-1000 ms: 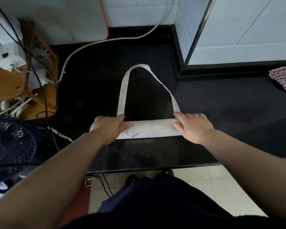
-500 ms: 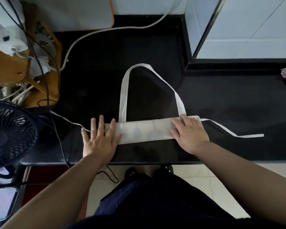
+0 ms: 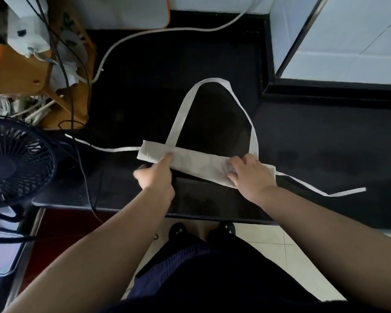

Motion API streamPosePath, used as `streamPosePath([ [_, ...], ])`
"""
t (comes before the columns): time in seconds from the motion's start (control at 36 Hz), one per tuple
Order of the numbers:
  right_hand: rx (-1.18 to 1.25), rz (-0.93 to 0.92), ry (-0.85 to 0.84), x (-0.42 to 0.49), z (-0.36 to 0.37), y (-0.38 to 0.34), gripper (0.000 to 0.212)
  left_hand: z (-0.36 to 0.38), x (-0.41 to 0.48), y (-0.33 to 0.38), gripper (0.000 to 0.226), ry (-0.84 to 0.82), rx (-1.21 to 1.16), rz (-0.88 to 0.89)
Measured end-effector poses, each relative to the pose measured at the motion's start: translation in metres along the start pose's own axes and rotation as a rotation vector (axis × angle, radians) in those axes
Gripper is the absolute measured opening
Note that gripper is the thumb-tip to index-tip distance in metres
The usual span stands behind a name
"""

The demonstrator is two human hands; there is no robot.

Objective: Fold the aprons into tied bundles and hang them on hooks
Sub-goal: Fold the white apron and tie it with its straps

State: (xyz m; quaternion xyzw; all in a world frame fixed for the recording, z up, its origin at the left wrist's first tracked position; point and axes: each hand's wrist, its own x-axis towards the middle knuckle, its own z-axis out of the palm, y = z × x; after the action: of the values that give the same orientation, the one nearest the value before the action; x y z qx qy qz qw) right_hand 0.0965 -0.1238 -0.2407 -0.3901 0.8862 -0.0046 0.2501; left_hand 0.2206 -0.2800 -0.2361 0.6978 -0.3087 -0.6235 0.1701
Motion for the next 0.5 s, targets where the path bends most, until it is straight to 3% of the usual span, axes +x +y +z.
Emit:
streamPosePath([
  [0.08,0.034,0.000,-0.016,0.001,-0.001,0.000,0.034,0.000,-0.006,-0.011,0.040,-0.143,0.122,0.105],
  [0.25,0.058,-0.009,-0.024,0.002,-0.001,0.002,0.034,0.001,-0.003,-0.010,0.030,-0.080,0.278,0.349],
  [0.33,0.055,-0.031,-0.010,0.003,0.000,0.004,0.035,-0.004,-0.001,-0.009,0.017,-0.062,0.628,0.694],
  [0.42,0.046,-0.056,-0.002,0.004,0.001,0.006,0.035,-0.008,0.008,-0.019,0.052,-0.313,1.109,1.138],
  [0.44,0.048,-0.060,0.002,0.004,0.002,0.006,0.036,-0.008,0.011,-0.023,0.059,-0.358,1.298,1.204],
  [0.5,0.049,-0.064,0.012,0.004,0.002,0.006,0.036,-0.009,0.016,-0.026,0.065,-0.364,1.529,1.174],
])
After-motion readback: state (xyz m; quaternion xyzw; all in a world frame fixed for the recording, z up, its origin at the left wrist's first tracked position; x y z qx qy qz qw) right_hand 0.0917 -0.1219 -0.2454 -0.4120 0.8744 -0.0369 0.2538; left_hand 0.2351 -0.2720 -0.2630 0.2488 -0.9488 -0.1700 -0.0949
